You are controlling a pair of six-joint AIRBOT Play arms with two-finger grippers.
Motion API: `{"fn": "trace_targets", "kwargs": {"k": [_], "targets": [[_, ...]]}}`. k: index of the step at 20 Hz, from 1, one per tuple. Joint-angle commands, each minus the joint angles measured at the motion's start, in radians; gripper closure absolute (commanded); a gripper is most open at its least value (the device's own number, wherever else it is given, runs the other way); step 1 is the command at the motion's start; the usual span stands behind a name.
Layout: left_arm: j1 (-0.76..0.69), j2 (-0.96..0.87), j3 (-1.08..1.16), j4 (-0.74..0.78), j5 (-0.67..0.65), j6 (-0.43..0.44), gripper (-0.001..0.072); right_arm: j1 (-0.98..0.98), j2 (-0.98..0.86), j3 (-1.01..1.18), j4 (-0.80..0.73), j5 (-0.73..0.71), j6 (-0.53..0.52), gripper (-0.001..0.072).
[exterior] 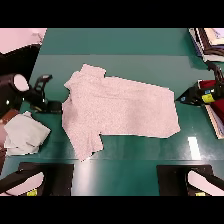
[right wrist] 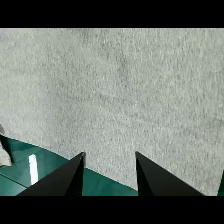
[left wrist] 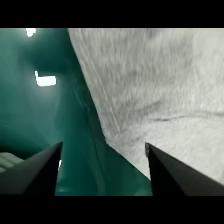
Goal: Fold the shirts.
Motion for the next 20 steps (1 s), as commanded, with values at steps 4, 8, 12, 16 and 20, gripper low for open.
{"fn": "trace_targets", "kwargs": {"k": [4,8,12,16,20], "targets": [[0.000,0.049,-0.237,-0.117,0.153,-0.049,0.0098,-0.007,0.129,-0.117,0.017,-0.041,-0.013,0.0347],[0.000,0.049,-0.261,-0.159,0.224,-0.079,0.0098,-0.007,0.135,-0.113,0.017,-0.041,-0.012,0.0348],[0.000,0.049,-0.261,-0.215,0.247,-0.078,0.0359,-0.008,0.135,-0.113,0.016,-0.038,-0.012,0.0348],[0.000,0.049,-0.259,-0.252,0.223,-0.071,0.0686,-0.011,0.135,-0.114,0.003,-0.034,-0.012,0.0348],[0.000,0.112,-0.196,-0.226,0.156,-0.047,0.0686,-0.134,0.145,-0.199,-0.105,0.019,-0.006,0.0347]]}}
